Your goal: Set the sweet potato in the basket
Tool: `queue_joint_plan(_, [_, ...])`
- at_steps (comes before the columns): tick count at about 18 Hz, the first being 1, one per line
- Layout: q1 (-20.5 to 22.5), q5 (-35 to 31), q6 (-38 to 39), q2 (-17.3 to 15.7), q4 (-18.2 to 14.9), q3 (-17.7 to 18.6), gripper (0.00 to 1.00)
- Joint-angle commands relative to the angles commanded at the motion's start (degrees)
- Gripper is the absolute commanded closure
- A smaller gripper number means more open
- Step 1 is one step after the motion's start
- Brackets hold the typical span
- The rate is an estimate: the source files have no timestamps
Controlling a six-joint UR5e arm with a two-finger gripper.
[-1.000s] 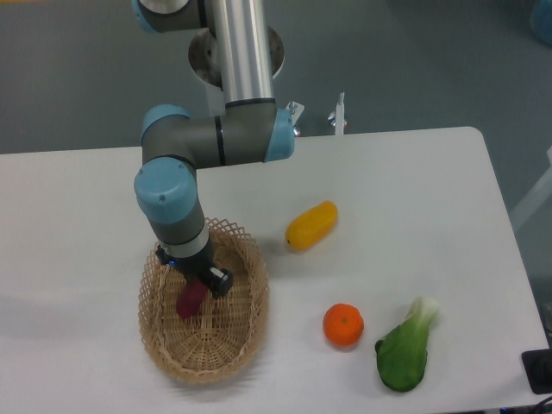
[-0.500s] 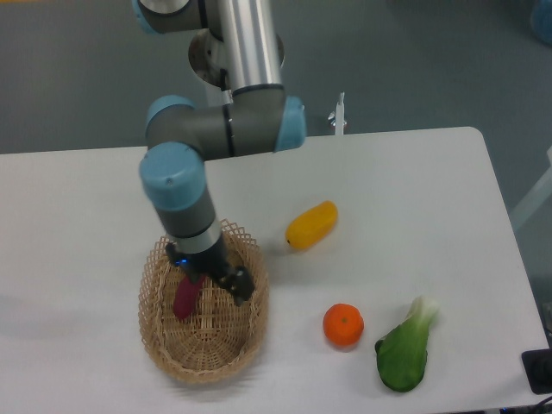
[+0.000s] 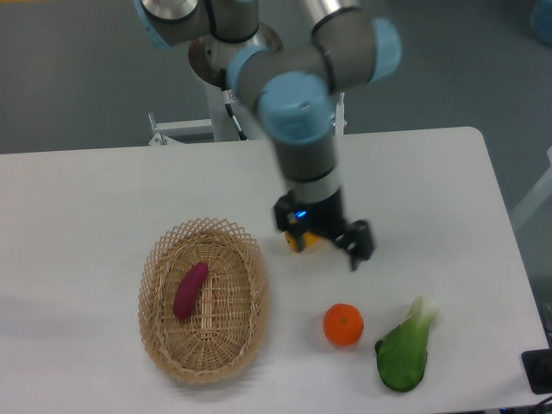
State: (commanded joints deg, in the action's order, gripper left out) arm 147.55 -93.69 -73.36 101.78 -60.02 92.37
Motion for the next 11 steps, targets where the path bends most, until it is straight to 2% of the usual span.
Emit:
queue_joint_plan(6, [7.9, 2.3, -13.6, -0.6, -0.8, 0.7, 0.00])
queue_joint_plan(11, [10.2, 3.8, -15.5, -0.7, -1.3, 0.9, 0.00])
